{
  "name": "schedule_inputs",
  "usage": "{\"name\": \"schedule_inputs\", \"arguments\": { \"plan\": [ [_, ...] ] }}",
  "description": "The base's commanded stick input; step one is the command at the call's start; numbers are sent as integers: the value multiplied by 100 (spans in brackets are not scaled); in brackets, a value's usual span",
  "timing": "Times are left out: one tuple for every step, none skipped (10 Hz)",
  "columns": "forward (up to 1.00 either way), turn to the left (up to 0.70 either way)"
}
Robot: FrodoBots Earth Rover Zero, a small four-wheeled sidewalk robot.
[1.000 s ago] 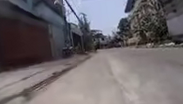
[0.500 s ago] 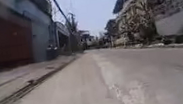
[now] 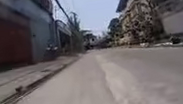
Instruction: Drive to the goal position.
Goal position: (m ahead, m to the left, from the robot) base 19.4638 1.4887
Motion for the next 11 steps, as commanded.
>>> {"name": "schedule_inputs", "arguments": {
  "plan": [
    [100, -3],
    [100, -3],
    [100, -10],
    [100, -22],
    [100, -38],
    [100, -36],
    [100, -14],
    [100, -6],
    [100, -3],
    [100, -3],
    [100, -3]
  ]
}}
